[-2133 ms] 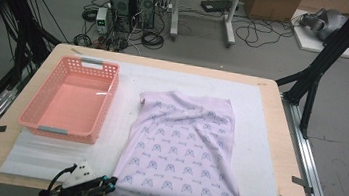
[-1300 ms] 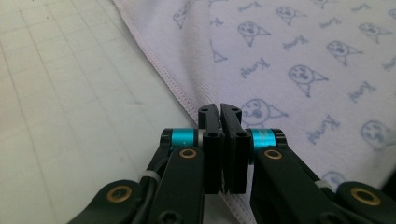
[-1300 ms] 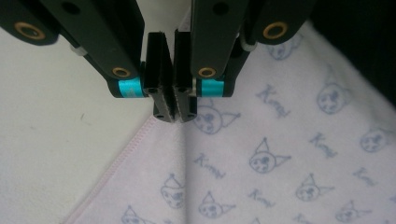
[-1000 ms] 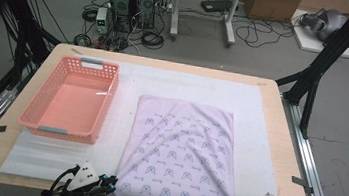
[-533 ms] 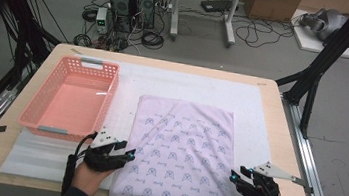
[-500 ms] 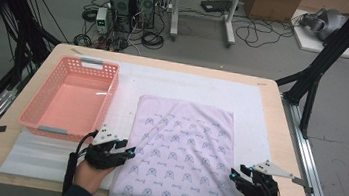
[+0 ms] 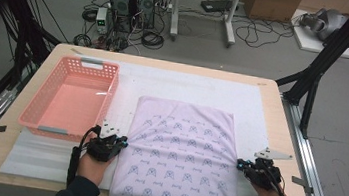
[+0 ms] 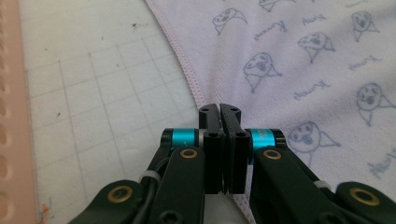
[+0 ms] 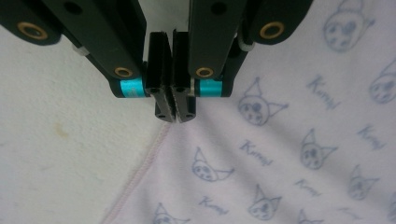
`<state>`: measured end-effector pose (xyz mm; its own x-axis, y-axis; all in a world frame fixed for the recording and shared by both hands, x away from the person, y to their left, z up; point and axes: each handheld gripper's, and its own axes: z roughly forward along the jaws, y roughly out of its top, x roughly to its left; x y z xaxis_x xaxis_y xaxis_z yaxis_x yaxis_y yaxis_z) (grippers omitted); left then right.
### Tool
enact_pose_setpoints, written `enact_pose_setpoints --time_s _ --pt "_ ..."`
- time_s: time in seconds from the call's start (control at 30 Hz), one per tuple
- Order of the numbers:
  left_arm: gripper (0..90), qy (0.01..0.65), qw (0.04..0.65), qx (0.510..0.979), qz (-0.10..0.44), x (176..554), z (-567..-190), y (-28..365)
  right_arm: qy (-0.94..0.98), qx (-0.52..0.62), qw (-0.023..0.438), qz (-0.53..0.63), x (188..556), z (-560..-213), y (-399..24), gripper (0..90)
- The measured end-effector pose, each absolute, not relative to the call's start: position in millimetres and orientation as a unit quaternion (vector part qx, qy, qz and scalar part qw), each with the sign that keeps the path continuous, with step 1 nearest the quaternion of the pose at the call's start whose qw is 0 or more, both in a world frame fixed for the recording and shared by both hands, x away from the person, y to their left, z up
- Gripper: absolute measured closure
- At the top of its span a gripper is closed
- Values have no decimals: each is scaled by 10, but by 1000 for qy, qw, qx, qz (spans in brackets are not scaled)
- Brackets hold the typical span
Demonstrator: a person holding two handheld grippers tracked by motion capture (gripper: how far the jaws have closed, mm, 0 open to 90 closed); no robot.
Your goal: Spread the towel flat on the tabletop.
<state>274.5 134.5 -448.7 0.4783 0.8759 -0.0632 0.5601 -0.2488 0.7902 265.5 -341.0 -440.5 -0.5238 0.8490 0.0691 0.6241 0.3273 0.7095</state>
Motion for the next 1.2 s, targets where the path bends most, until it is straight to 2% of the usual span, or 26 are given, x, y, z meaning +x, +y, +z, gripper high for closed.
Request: enact_pose_setpoints --time_s 0.03,0.07,0.1,0.13,0.2,0.27,0.3,0.33,0.37,0.43,0.47,0.5,0.57,0.73,1.2 --pt "864 468 393 767 196 2787 -4465 1315 802 454 153 355 2660 -4407 -3420 857" --pt "808 468 393 767 196 2787 -4465 1315 803 451 154 356 2669 -4405 -3422 784" --pt "673 459 414 764 188 2887 -4424 1260 801 451 159 361 2704 -4392 -3431 703" --pt "598 454 422 763 184 2966 -4403 1217 797 452 161 368 2732 -4379 -3442 696" --pt "532 457 432 757 176 3104 -4380 1154 789 450 170 383 2842 -4328 -3469 613" --pt "508 458 433 755 178 3167 -4367 1131 787 450 176 385 2892 -4307 -3477 588" --pt "481 458 440 752 176 3280 -4352 1101 780 447 181 398 2988 -4274 -3494 537" --pt "464 458 440 752 176 3280 -4352 1101 780 447 181 398 2988 -4274 -3494 537" --pt "460 446 464 746 174 3366 -4331 1087 775 449 188 404 3067 -4253 -3503 458" --pt "451 420 504 732 182 3400 -4301 1098 770 445 189 416 3113 -4243 -3513 420" --pt "447 420 504 732 182 3400 -4301 1098 769 442 194 419 3117 -4239 -3515 396" --pt "438 391 538 720 199 3388 -4277 1113 767 440 197 424 3120 -4234 -3524 362" --pt "413 372 549 721 202 3363 -4258 1119 762 438 203 433 3112 -4222 -3536 283" --pt "199 368 556 721 188 3326 -4224 1113 758 424 209 450 3074 -4188 -3517 223" --pt "198 378 557 717 177 3359 -4147 1180 755 422 212 454 3089 -4171 -3488 189"
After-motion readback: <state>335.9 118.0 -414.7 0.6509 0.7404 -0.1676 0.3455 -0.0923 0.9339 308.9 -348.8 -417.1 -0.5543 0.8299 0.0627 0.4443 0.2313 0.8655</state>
